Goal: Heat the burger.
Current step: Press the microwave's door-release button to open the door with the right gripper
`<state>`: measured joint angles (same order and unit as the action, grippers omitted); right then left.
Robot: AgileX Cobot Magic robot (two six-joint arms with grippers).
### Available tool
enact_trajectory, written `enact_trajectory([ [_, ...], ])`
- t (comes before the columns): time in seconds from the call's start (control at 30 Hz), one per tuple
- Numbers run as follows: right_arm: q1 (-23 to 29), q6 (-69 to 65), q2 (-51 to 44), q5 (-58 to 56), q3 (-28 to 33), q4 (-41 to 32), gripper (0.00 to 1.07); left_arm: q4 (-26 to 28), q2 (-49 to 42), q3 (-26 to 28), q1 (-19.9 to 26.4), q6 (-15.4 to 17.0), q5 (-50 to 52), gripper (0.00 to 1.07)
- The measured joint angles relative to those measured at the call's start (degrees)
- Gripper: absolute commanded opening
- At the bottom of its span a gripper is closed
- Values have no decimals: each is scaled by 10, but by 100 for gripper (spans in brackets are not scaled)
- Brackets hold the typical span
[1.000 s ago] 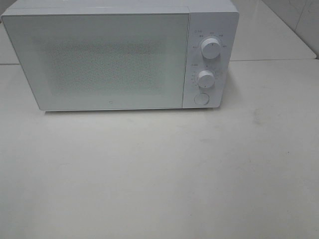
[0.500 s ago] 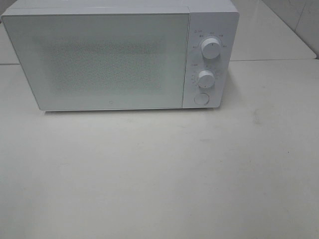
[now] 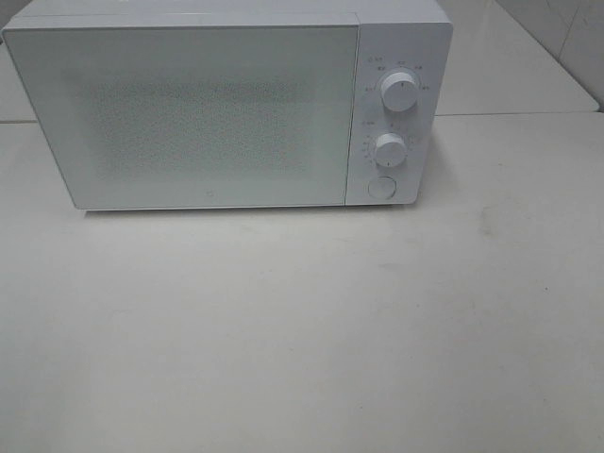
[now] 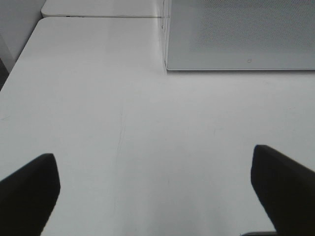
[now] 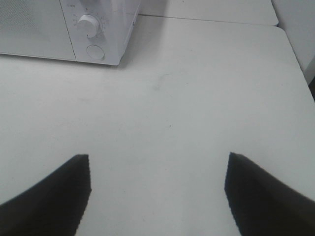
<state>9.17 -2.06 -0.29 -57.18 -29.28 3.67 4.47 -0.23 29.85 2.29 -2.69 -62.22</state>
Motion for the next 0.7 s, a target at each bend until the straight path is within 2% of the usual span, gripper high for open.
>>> enact_trajectory([
  [0.17, 0, -12, 10, 24, -14, 0, 75, 0, 0, 0, 0, 0, 0, 98],
  [0.63, 0, -23, 166, 203, -18, -1, 75, 0, 0, 0, 0, 0, 0, 98],
  [0.7, 0, -23, 215, 248, -18, -1, 75, 0, 0, 0, 0, 0, 0, 98],
])
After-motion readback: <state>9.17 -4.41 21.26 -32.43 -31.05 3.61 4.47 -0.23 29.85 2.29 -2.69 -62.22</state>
